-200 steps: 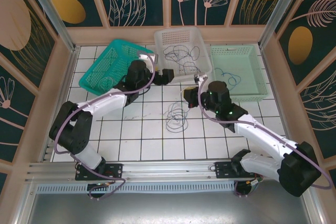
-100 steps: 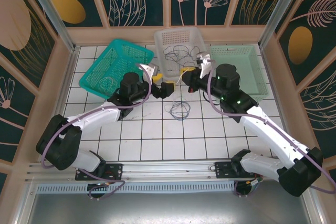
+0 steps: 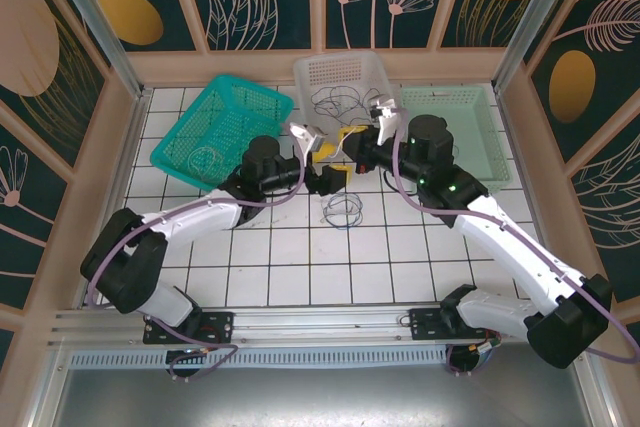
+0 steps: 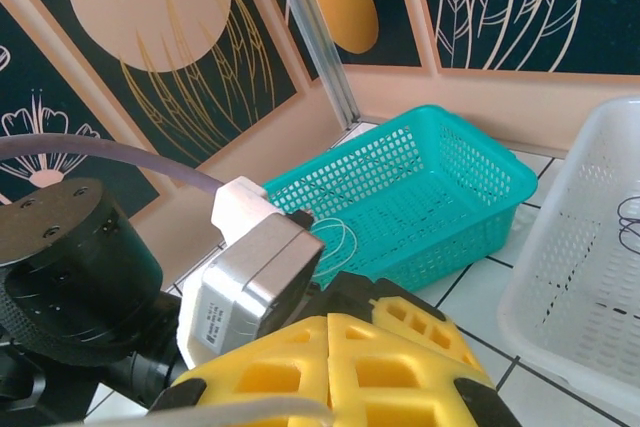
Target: Untangle the cables
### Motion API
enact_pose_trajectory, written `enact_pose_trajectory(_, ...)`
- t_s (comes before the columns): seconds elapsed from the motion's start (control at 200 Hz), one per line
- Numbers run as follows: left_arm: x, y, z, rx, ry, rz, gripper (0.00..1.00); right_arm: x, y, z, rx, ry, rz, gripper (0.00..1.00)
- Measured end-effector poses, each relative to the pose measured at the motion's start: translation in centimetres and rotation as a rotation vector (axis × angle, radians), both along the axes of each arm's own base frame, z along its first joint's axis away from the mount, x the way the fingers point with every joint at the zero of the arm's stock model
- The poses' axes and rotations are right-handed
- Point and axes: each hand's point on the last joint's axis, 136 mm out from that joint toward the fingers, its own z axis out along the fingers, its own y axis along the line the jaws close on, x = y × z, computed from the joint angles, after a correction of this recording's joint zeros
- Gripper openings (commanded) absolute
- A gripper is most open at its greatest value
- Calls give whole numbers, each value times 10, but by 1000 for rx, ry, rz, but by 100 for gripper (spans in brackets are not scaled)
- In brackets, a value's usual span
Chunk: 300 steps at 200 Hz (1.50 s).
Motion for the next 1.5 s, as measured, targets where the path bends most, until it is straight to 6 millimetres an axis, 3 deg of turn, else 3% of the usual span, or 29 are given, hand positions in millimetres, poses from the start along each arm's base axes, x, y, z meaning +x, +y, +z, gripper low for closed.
enact_pose_trajectory(0.085,2,-3,0,-1,0,-4,70,0,-1,3,4,-5,0,0)
enact_pose_trajectory(0.2,1,-4,2,-6,1,-9,22,-2,-1,6,9,-12,0,4)
enact_pose_trajectory(0.28,2,-5,3,-9,-2,-6,0,-2,-3,8,10,-15,-5,14)
enact_pose_trajectory(0.37,6,-3,4,-6,-5,23,0,0,-8,10,12,-20,-27,29)
enact_pose_trajectory(0.47,11,3,11,-6,-10,77,0,5,-20,13,5,-36,-93,54)
enact_pose_trajectory(0.626,14,18,45,-57,-48,162,0,17,-36,5,-29,-44,-197,70)
enact_pose_trajectory(0.741,17,32,84,-113,-94,240,0,23,-43,-29,-78,5,-239,73)
enact_pose_trajectory(0.916,15,53,146,-199,-174,326,0,18,-50,-103,-153,112,-260,75)
enact_pose_trajectory(1.021,11,62,172,-237,-207,353,0,14,-52,-137,-170,177,-261,75)
enact_pose_trajectory(1.386,-4,95,238,-306,-307,453,0,11,-42,-193,-114,313,-243,75)
enact_pose_trajectory(1.501,-2,111,249,-296,-348,533,0,11,-41,-202,-113,348,-247,75)
